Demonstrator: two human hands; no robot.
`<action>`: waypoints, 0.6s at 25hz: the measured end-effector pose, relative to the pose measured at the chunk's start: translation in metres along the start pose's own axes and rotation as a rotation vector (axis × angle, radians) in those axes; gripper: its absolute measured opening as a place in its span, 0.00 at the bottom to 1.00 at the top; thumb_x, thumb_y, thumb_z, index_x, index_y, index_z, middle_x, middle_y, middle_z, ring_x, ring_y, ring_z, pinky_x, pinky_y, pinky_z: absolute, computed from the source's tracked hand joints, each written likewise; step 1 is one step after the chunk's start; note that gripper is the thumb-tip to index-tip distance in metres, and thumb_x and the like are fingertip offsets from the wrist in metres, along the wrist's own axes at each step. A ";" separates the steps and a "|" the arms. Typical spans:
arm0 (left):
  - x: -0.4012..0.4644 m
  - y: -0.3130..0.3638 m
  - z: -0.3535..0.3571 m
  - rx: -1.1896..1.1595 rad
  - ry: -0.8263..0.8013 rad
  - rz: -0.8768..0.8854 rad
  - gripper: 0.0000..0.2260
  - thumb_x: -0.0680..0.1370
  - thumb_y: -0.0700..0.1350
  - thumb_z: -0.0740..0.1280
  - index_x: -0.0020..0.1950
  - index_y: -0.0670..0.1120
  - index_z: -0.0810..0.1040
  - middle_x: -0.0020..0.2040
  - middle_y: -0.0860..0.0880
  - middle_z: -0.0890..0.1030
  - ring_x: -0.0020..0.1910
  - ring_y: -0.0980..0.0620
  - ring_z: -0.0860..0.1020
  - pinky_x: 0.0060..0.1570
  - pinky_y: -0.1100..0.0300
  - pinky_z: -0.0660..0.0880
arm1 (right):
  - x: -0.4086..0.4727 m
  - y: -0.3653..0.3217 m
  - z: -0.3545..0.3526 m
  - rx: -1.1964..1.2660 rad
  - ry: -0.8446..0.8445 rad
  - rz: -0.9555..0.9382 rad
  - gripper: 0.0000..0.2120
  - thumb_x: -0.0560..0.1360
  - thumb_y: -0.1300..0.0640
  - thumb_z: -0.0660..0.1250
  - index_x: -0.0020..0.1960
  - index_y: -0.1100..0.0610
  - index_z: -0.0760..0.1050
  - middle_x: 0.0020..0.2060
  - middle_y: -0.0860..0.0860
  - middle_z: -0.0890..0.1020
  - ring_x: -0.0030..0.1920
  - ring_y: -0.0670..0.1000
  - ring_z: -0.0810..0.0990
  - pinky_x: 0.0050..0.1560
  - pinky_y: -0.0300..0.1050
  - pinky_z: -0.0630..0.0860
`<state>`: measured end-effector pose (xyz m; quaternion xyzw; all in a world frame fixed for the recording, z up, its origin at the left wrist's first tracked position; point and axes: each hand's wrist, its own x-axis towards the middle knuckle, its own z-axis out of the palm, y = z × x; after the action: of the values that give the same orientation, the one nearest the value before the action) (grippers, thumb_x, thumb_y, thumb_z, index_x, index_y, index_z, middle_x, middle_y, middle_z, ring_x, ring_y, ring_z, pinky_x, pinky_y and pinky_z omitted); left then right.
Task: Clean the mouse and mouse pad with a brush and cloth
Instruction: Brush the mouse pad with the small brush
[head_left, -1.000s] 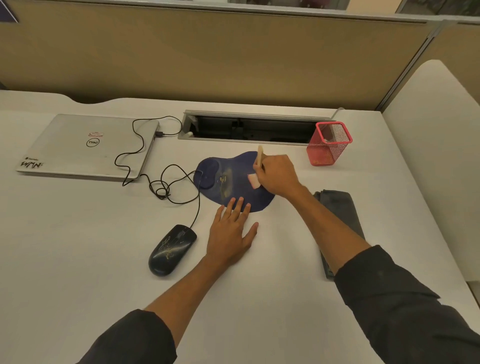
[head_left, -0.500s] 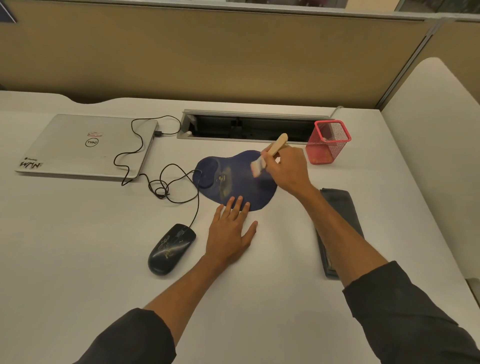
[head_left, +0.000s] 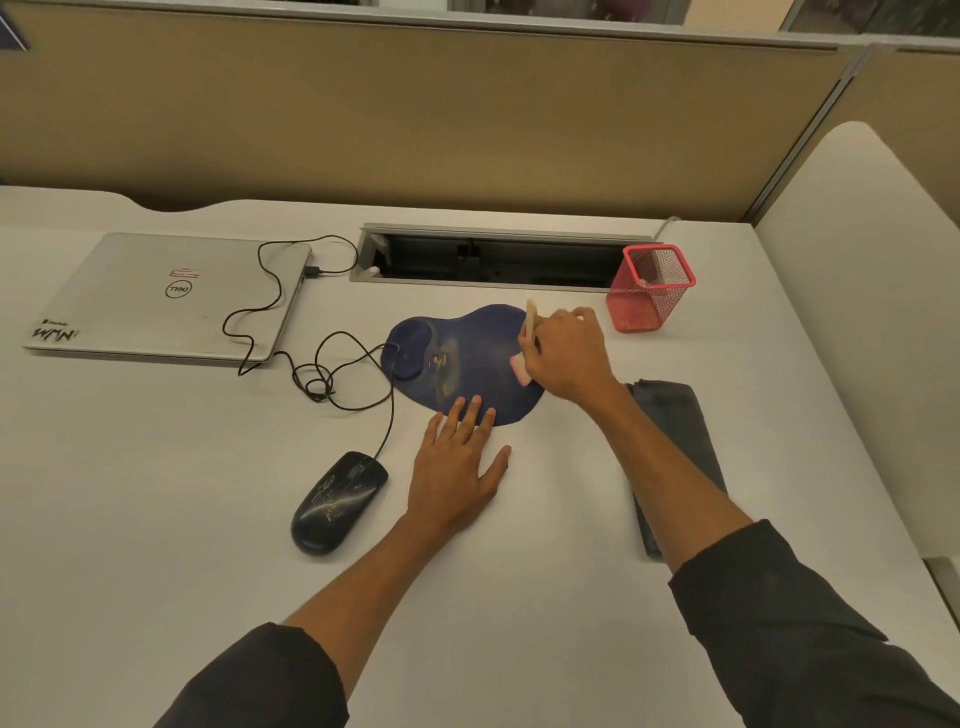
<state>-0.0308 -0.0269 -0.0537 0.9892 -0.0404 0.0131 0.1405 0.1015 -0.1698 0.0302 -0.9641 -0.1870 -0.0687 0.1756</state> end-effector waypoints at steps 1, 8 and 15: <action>0.000 0.000 0.000 -0.005 0.004 0.001 0.28 0.80 0.62 0.48 0.77 0.51 0.55 0.78 0.50 0.55 0.78 0.51 0.49 0.74 0.54 0.43 | 0.006 0.002 -0.005 0.052 0.062 0.026 0.14 0.78 0.50 0.60 0.44 0.59 0.79 0.35 0.54 0.81 0.38 0.50 0.77 0.53 0.51 0.69; 0.001 0.000 0.000 0.000 -0.010 -0.004 0.28 0.80 0.62 0.48 0.78 0.51 0.54 0.78 0.50 0.54 0.78 0.51 0.48 0.73 0.55 0.41 | 0.009 -0.005 0.004 -0.062 -0.036 -0.039 0.13 0.78 0.50 0.60 0.47 0.58 0.78 0.37 0.54 0.81 0.40 0.51 0.77 0.59 0.51 0.66; 0.000 0.000 0.000 -0.004 -0.015 -0.001 0.28 0.81 0.62 0.47 0.78 0.51 0.54 0.78 0.50 0.54 0.78 0.52 0.47 0.74 0.55 0.41 | 0.026 -0.006 0.011 0.005 -0.023 0.058 0.14 0.79 0.49 0.59 0.48 0.58 0.78 0.39 0.53 0.81 0.42 0.50 0.78 0.55 0.49 0.67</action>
<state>-0.0310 -0.0266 -0.0536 0.9890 -0.0407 0.0055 0.1424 0.1238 -0.1520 0.0264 -0.9693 -0.1613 -0.0523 0.1780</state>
